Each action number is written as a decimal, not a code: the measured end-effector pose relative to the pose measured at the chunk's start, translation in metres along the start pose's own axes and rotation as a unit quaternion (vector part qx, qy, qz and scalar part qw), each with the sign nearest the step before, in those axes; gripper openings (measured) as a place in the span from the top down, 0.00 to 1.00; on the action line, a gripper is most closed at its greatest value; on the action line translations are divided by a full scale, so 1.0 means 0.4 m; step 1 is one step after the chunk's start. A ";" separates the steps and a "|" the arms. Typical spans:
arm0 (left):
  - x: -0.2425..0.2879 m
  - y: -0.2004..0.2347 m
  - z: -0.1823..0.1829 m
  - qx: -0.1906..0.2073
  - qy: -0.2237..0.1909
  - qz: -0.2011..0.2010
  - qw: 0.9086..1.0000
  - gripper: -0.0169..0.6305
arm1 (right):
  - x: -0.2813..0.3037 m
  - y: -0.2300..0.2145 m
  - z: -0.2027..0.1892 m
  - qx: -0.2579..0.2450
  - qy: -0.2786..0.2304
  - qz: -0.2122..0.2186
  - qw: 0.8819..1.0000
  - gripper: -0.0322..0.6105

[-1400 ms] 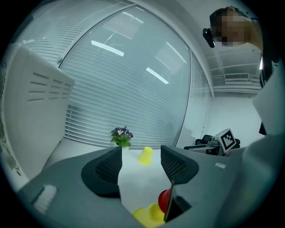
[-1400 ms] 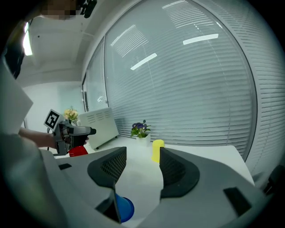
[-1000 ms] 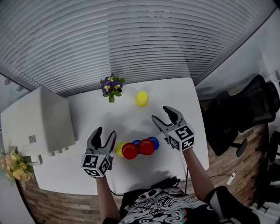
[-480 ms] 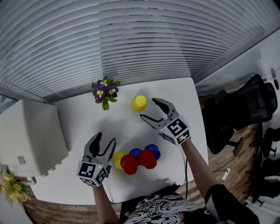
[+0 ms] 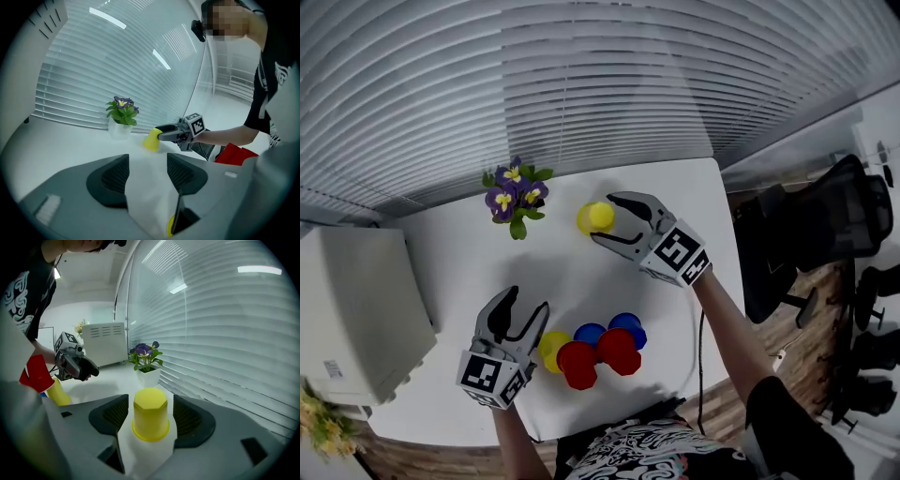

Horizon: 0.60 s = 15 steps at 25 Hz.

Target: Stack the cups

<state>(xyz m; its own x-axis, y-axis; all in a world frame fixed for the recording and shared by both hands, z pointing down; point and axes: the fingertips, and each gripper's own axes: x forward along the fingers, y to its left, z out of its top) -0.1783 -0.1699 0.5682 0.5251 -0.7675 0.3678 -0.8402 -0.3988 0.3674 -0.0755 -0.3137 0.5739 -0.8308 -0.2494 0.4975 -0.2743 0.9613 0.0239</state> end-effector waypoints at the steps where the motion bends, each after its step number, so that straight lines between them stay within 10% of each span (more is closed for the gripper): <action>1: 0.003 -0.003 -0.003 0.000 0.003 -0.003 1.000 0.60 | 0.003 -0.001 -0.002 0.005 0.000 0.006 1.000 0.49; 15: 0.012 -0.003 -0.014 -0.001 0.007 -0.016 1.000 0.64 | 0.008 0.003 0.004 -0.001 -0.020 0.004 1.000 0.59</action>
<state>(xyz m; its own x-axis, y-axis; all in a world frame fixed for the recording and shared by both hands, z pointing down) -0.1738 -0.1703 0.5744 0.5533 -0.7478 0.3669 -0.8227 -0.4216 0.3813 -0.0792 -0.3134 0.5740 -0.8521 -0.2455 0.4622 -0.2660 0.9637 0.0216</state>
